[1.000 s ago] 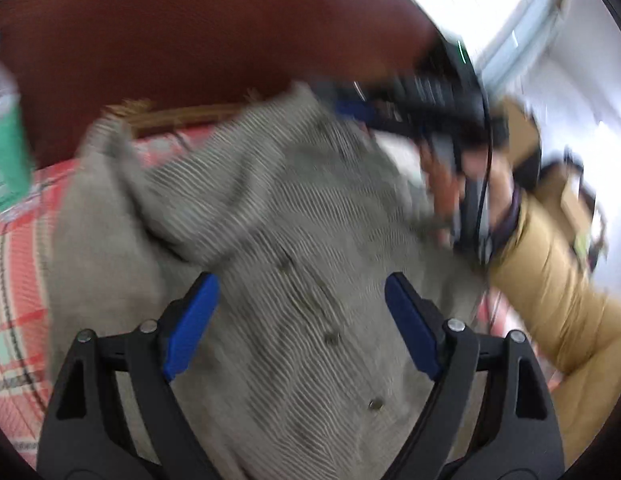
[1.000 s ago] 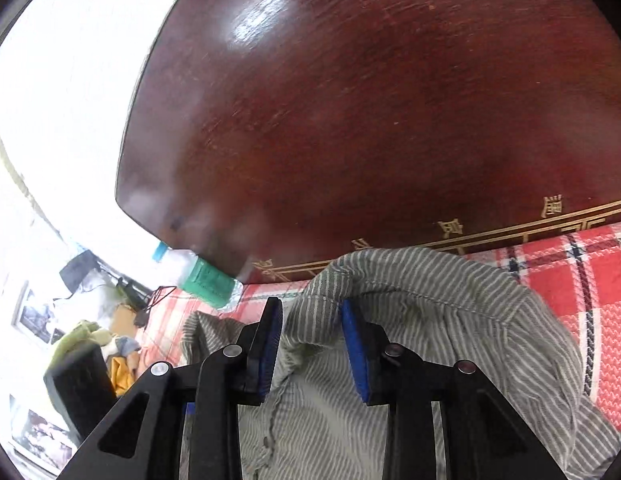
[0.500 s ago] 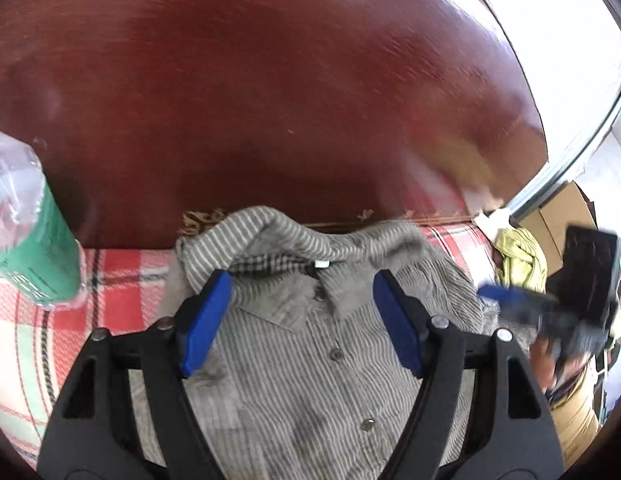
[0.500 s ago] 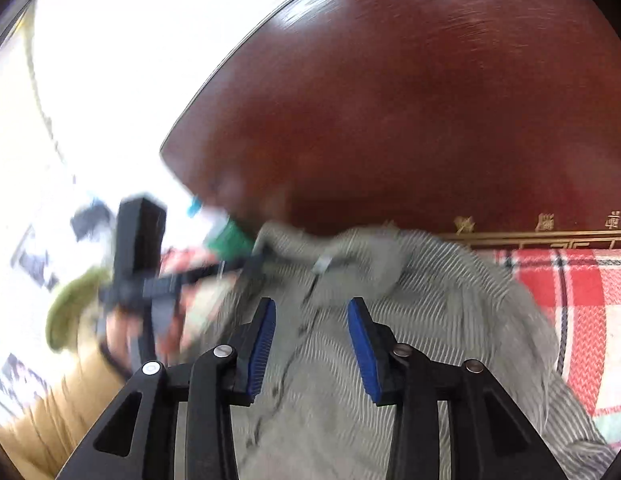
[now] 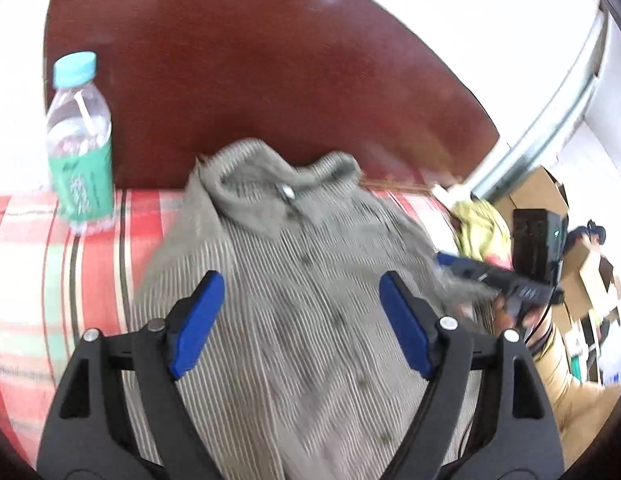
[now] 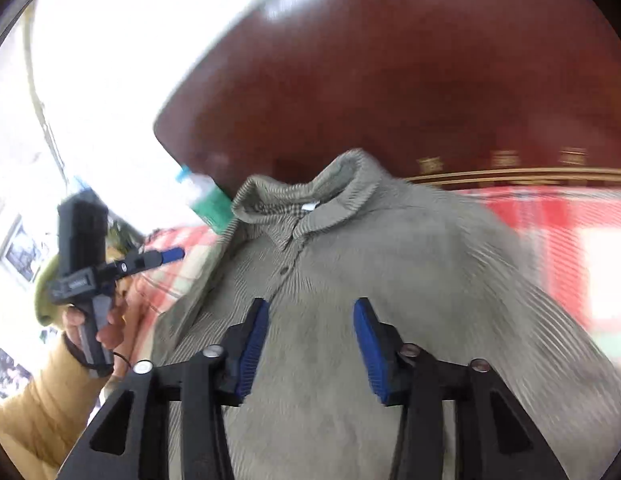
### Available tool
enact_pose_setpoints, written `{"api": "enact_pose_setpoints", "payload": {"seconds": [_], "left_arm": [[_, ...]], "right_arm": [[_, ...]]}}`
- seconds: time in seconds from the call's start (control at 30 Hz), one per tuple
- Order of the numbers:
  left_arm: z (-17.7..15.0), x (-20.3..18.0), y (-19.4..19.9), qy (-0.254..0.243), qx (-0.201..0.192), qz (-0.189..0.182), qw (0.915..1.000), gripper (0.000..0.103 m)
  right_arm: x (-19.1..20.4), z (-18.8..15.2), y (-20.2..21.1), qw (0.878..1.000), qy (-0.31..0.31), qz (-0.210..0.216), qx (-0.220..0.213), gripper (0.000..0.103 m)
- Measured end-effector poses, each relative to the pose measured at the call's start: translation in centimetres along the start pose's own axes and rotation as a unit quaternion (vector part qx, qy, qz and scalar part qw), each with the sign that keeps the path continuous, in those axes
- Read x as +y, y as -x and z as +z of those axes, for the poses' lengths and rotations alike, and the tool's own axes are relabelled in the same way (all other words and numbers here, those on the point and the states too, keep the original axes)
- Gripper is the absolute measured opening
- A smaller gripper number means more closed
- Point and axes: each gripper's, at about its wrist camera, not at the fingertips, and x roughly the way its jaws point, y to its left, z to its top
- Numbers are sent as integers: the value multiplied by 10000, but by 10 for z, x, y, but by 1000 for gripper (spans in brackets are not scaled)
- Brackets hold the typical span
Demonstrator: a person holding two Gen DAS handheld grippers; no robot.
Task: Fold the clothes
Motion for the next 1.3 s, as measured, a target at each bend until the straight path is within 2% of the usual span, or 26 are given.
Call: {"api": "enact_pose_setpoints", "payload": {"seconds": [0.1,0.17,0.27,0.33,0.43,0.57,0.63,0.8,0.83,0.87,0.9,0.93,1.03,1.1,1.13,1.2,1.23,1.3], "left_arm": [[-30,-34,2,-240,184,-182,9994,81],[-46,-48,4,-364,338,-348,9982,81],[-68,-83,-13,-576,482,-542,9957,81],[-79,-108,-30,-704,580,-700,9934,81],[-89,-137,-54,-764,663,-775,9919,81],[-102,-165,-79,-867,895,-821,9888,81],[-109,-176,-85,-1008,1009,-780,9867,81],[-117,-177,-90,-924,1186,-807,9853,81],[-116,-174,-89,-874,1187,-820,9857,81],[-115,-170,-88,-825,1189,-834,9860,81],[-115,-167,-87,-775,1191,-847,9862,81],[-114,-163,-86,-728,1190,-858,9865,81],[-111,-153,-85,-597,1149,-879,9877,81],[-110,-146,-83,-534,1096,-929,9882,81],[-110,-141,-81,-472,1072,-952,9885,81],[-109,-131,-77,-347,1020,-997,9892,81],[-108,-126,-75,-287,974,-1003,9898,81],[-106,-114,-66,-161,824,-1036,9911,81]], "right_arm": [[-5,-41,62,9988,-281,-77,-391,55],[-14,-75,102,9951,-720,-100,-670,59],[-25,-122,144,9827,-1514,-133,-1060,60],[-34,-148,168,9701,-2029,-170,-1320,61],[-66,-172,200,9381,-2961,299,-1774,70],[-88,-169,199,9013,-3633,791,-2224,70],[-102,-165,192,8733,-4155,800,-2414,74],[-136,-166,171,8191,-5053,592,-2651,75],[-143,-166,167,8071,-5225,550,-2694,67],[-149,-166,162,7976,-5365,512,-2709,39],[-149,-163,159,8034,-5330,464,-2614,23],[-144,-155,161,8184,-5127,273,-2579,9],[-125,-128,169,8608,-4438,-335,-2470,9],[-87,-91,178,9003,-3410,-1089,-2476,9],[-68,-73,183,9141,-2873,-1459,-2462,9],[-31,-36,192,9294,-1761,-2178,-2402,9],[-12,-18,194,9319,-1209,-2489,-2347,9],[31,7,172,9363,-166,-2848,-2049,9]]}}
